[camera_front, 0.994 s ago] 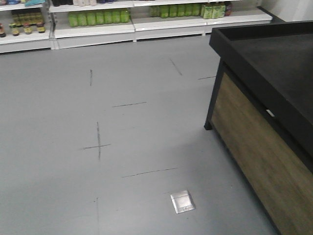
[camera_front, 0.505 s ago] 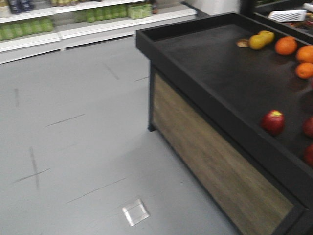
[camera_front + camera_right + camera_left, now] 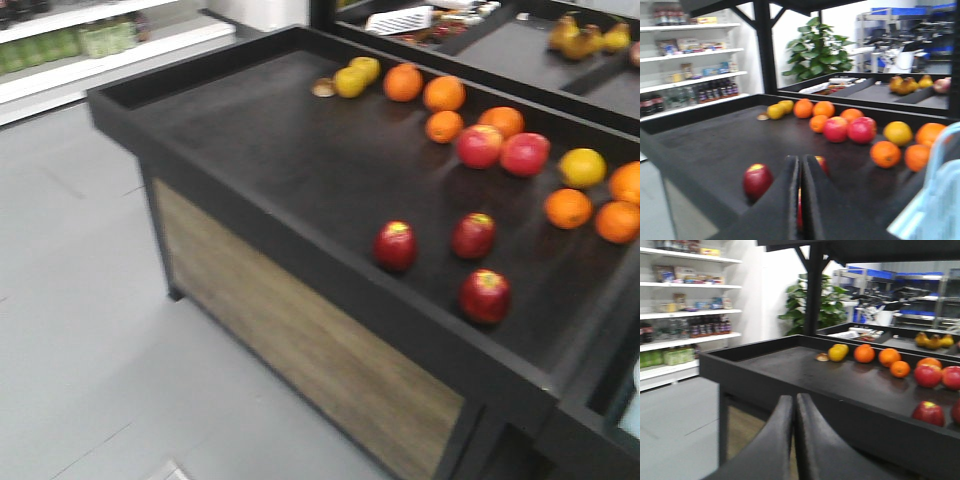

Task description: Pick three apples into basket with both arms

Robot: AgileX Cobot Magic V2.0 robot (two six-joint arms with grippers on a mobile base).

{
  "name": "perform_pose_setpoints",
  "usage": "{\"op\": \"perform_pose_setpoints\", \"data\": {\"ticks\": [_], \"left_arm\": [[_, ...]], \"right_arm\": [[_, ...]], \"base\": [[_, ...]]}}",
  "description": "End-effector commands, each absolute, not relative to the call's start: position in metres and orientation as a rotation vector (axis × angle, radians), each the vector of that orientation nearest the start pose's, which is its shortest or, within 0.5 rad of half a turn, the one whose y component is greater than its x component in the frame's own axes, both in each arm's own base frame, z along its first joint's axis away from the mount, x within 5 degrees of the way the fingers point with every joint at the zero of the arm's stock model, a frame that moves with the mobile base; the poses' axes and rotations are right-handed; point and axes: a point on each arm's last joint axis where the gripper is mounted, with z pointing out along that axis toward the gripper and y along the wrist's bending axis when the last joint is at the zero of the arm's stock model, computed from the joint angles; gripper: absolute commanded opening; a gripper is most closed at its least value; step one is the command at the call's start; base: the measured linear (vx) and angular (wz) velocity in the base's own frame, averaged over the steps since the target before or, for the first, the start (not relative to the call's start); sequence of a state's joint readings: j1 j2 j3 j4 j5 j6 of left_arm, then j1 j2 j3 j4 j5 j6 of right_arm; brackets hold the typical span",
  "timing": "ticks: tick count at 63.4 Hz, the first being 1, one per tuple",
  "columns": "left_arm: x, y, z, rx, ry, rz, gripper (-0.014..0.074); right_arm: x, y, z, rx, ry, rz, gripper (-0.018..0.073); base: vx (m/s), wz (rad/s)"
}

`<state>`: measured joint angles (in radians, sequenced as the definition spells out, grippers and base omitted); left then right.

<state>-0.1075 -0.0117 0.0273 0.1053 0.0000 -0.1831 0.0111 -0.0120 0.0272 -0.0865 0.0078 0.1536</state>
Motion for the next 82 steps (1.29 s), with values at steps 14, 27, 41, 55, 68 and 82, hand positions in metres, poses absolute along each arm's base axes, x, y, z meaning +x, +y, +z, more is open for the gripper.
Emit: {"op": "perform_pose_setpoints", "data": {"ticks": [14,27,41,55,68,82], "left_arm": [[0.0551,-0.0067,0.2097,0.022,1.432,-0.166,-0.0006],[0.0551,-0.0067,0.2097,0.022,1.432,-0.166,-0.0006],[0.0551,-0.0067,0.2097,0.022,1.432,-0.166,-0.0006],[0.0551,-0.0067,0.2097,0.022,1.432,-0.166,-0.0006],[0.0551,-0.0067,0.2097,0.022,1.432,-0.166,-0.0006],[0.0551,-0.0067,0.2097,0.022,1.432,-0.166,-0.0006]], "right_arm": [[0.0554,0.0012,0.2066,0.032,1.432,0.066,-0.0008],[0.0554,0.0012,0.2066,0.032,1.432,0.066,-0.0008],[0.0554,0.0012,0.2066,0.032,1.432,0.066,-0.0008],[0.0554,0.0012,0.2066,0.032,1.432,0.066,-0.0008],[0.0554,0.0012,0.2066,0.032,1.432,0.066,-0.0008],[0.0554,0.0012,0.2066,0.032,1.432,0.066,-0.0008]], "base": [[0.15,-0.62],[0.16,-0.65],[0.16,-0.67],[0.16,-0.6],[0.13,-0.52],[0.1,-0.35]]}}
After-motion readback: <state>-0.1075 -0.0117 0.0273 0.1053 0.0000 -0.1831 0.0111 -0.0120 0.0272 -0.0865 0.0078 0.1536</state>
